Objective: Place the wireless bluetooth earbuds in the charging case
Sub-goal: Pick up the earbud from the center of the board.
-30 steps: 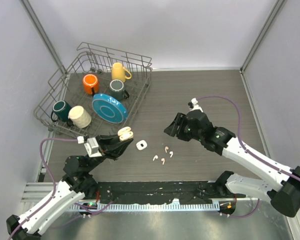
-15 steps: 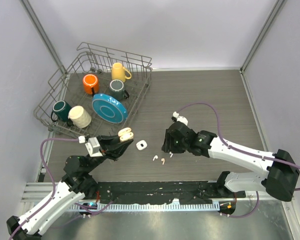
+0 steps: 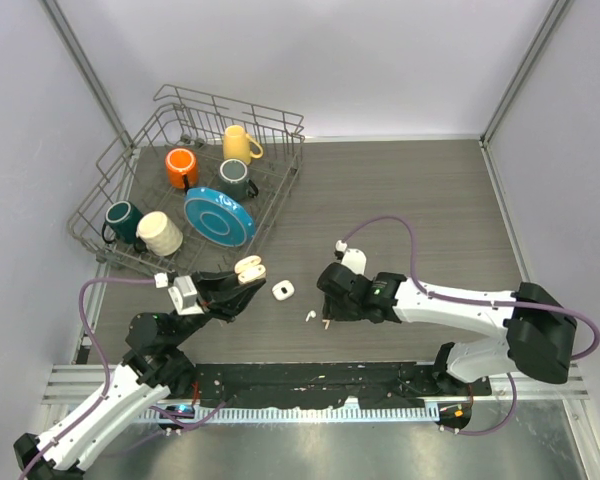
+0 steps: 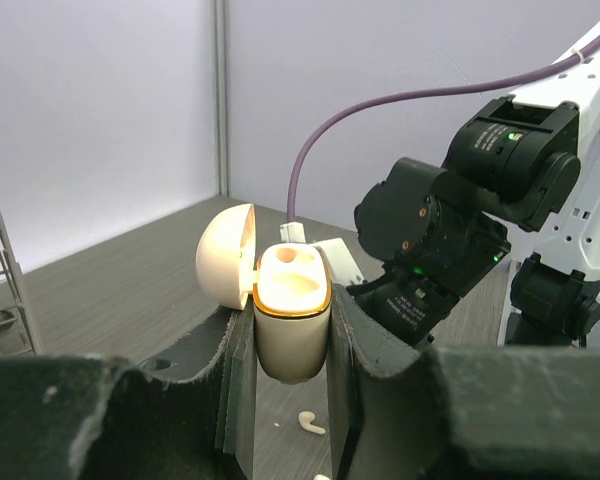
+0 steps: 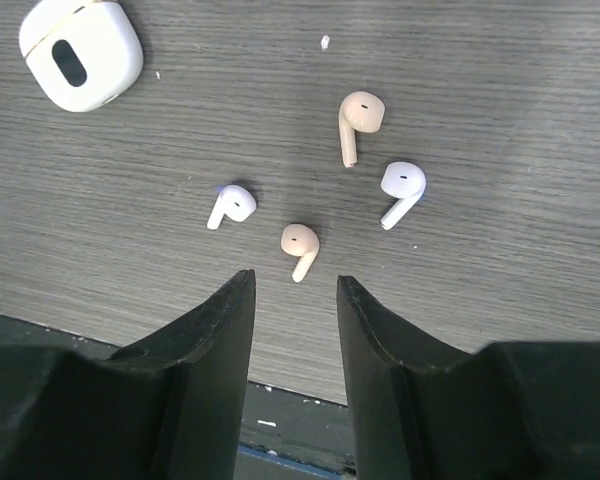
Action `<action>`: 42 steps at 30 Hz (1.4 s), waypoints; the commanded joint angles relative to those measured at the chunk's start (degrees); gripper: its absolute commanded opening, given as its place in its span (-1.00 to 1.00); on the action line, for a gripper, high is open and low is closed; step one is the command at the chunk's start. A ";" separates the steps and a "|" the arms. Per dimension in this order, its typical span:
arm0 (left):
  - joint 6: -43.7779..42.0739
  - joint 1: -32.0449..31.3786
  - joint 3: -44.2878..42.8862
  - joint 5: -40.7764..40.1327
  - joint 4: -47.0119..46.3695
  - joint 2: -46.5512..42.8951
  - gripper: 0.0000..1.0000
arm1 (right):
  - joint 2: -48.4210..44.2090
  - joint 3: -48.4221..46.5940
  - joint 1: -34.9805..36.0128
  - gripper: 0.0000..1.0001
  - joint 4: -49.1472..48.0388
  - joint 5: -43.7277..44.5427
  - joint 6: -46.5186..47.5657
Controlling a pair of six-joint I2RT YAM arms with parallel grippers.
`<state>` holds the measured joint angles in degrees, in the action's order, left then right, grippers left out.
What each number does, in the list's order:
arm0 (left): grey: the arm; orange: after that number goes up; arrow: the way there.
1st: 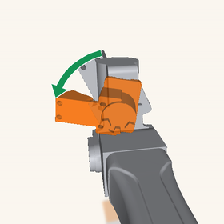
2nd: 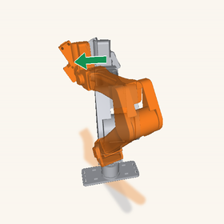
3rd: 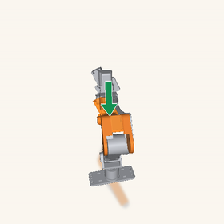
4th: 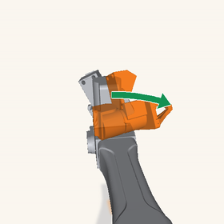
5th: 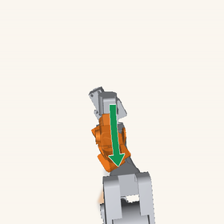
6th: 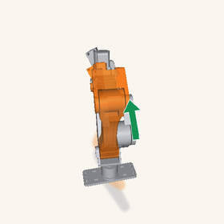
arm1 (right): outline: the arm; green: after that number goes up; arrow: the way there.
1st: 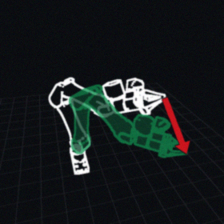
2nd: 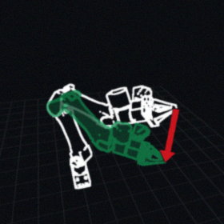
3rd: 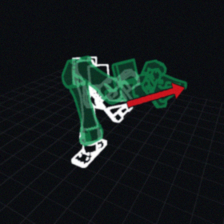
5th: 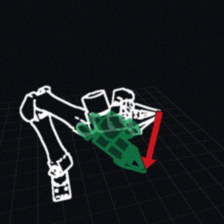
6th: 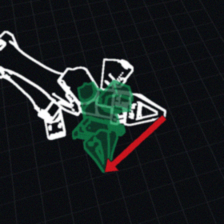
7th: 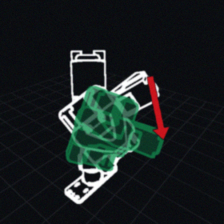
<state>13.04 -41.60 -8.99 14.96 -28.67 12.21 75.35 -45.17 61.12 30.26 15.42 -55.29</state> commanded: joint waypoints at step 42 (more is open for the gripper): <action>0.23 -0.23 1.26 -2.04 -0.34 -2.10 -1.00 | 12.01 -2.91 1.98 -0.13 -4.51 2.86 -1.75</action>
<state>13.06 -41.63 -7.68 13.85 -26.33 9.58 86.32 -45.84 62.59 26.83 17.65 -56.53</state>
